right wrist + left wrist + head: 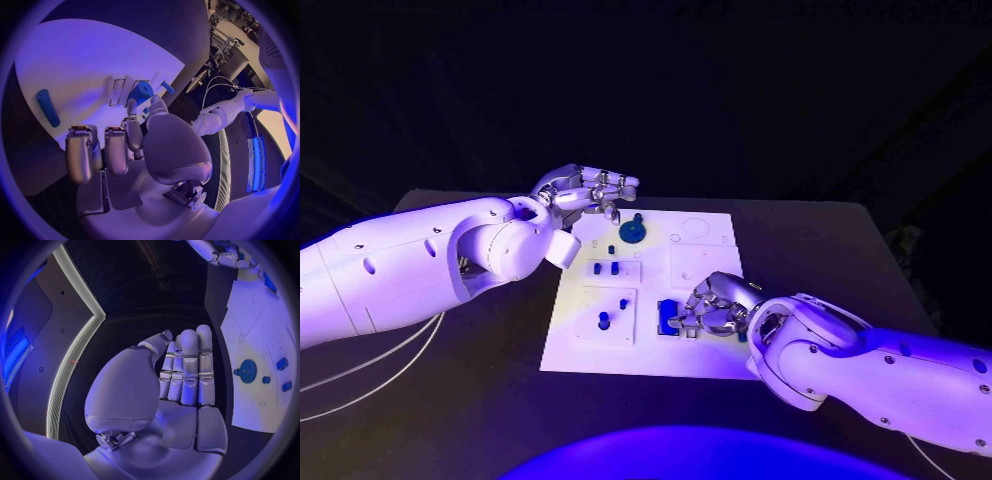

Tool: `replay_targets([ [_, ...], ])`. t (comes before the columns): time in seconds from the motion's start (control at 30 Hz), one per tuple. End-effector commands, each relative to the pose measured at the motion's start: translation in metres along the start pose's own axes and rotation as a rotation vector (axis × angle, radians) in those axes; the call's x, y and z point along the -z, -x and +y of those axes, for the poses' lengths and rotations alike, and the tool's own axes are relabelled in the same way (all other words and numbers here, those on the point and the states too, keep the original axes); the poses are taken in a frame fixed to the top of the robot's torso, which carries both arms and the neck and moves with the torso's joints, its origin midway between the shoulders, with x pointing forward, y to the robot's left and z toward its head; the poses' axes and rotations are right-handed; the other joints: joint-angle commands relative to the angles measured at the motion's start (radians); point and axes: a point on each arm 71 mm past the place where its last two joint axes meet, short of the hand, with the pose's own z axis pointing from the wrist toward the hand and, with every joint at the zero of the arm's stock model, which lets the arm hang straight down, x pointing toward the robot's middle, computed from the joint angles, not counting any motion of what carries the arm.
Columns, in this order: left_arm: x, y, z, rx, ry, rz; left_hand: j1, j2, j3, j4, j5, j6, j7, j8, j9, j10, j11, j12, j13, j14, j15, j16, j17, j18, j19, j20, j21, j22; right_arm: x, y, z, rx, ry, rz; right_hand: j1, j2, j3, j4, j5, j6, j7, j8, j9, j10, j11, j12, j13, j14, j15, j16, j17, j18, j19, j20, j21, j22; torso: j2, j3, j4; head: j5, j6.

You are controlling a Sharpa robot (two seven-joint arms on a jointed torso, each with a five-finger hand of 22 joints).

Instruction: Assemble the parts on the task board

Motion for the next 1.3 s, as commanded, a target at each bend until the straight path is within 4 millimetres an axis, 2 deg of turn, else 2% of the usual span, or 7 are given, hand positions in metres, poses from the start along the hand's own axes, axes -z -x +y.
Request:
replay_targets([
  [0.03,0.0,-0.003,-0.001,0.005,-0.006,0.019,-0.002,0.008,-0.004,-0.002,-0.005,-0.001,-0.002,0.002,-0.001,-0.009,0.002,0.005,0.001,-0.008,0.001,0.003,-0.001,0.014,0.009,-0.001,-0.004,-0.001,-0.004,-0.003,0.001,0.04,0.011,0.025,0.014,0.002,0.003,-0.004,-0.005,-0.001,-0.006,0.007,0.001,0.011,-0.003,0.001,0.001,0.078,-0.005,0.004,0.116,-0.016,0.057,-0.008,0.006,0.225,0.001,0.0003,-0.0002,0.001,-0.002],
  [0.43,0.0,-0.003,-0.001,0.005,-0.005,0.021,-0.002,0.008,-0.004,-0.002,-0.005,-0.001,-0.002,0.002,-0.001,-0.009,0.002,0.005,0.001,-0.008,0.001,0.003,-0.001,0.014,0.009,-0.001,-0.004,-0.001,-0.008,-0.009,0.005,0.052,0.017,0.028,0.021,0.005,0.005,-0.007,-0.01,-0.001,-0.007,0.007,0.001,0.011,-0.003,0.001,0.002,0.078,-0.006,0.003,0.116,-0.016,0.057,-0.009,0.005,0.224,0.0,0.0009,-0.0008,0.005,-0.007],
  [0.83,0.0,-0.002,-0.001,0.004,-0.005,0.018,-0.002,0.008,-0.004,-0.002,-0.005,-0.001,-0.002,0.002,-0.001,-0.009,0.002,0.005,0.001,-0.008,0.001,0.003,-0.001,0.014,0.009,-0.001,-0.004,-0.001,0.002,0.001,-0.001,0.016,0.036,-0.04,0.029,0.006,0.007,-0.01,-0.009,-0.004,-0.006,0.004,0.001,0.008,-0.003,-0.005,-0.003,0.077,-0.006,0.002,0.114,-0.015,0.055,-0.009,0.0,0.223,-0.001,0.0007,-0.0026,0.006,-0.007],
  [0.9,0.0,-0.002,-0.001,0.004,-0.005,0.017,-0.002,0.008,-0.004,-0.002,-0.005,-0.001,-0.002,0.002,-0.001,-0.009,0.002,0.005,0.001,-0.008,0.001,0.003,-0.001,0.014,0.009,-0.001,-0.004,-0.001,0.007,0.007,-0.004,-0.01,0.051,-0.057,0.033,0.007,0.008,-0.012,-0.007,-0.007,-0.005,0.002,-0.001,0.006,-0.003,-0.008,-0.005,0.077,-0.006,0.001,0.112,-0.014,0.053,-0.009,-0.004,0.221,-0.002,0.0004,-0.0022,0.005,-0.006],
  [1.03,0.0,-0.001,-0.001,0.003,-0.005,0.014,-0.002,0.008,-0.004,-0.002,-0.005,-0.001,-0.002,0.002,-0.001,-0.009,0.002,0.005,0.001,-0.008,0.001,0.003,-0.001,0.014,0.009,-0.001,-0.004,-0.001,0.017,0.021,-0.014,-0.046,0.06,-0.076,0.053,0.012,0.013,-0.017,0.002,-0.039,0.01,-0.031,-0.017,-0.005,0.008,-0.023,-0.013,0.075,0.002,-0.003,0.106,-0.01,0.045,-0.005,-0.021,0.215,-0.003,-0.0005,-0.0033,0.002,-0.002],
  [1.13,0.0,-0.001,-0.001,0.003,-0.005,0.013,-0.002,0.008,-0.004,-0.002,-0.005,-0.001,-0.002,0.002,-0.001,-0.009,0.002,0.005,0.001,-0.008,0.001,0.003,-0.001,0.014,0.009,-0.001,-0.004,-0.001,0.024,0.031,-0.025,-0.039,0.047,-0.071,0.066,0.019,0.018,-0.021,0.0,-0.045,0.016,-0.046,-0.027,-0.008,0.014,-0.025,-0.014,0.074,0.007,-0.006,0.102,-0.009,0.042,-0.001,-0.027,0.213,-0.003,-0.0015,-0.0046,-0.007,0.001],
  [1.3,0.0,-0.001,-0.001,0.003,-0.005,0.013,-0.002,0.008,-0.004,-0.002,-0.005,-0.001,-0.002,0.002,-0.001,-0.009,0.002,0.005,0.001,-0.008,0.001,0.003,-0.001,0.014,0.009,-0.001,-0.004,-0.001,0.034,0.042,-0.051,0.01,-0.006,-0.06,0.079,0.024,0.023,-0.025,-0.001,-0.037,0.016,-0.055,-0.034,-0.008,0.014,-0.026,-0.013,0.074,0.008,-0.006,0.103,-0.01,0.045,0.001,-0.022,0.216,-0.006,-0.003,-0.0123,-0.012,0.004],
])
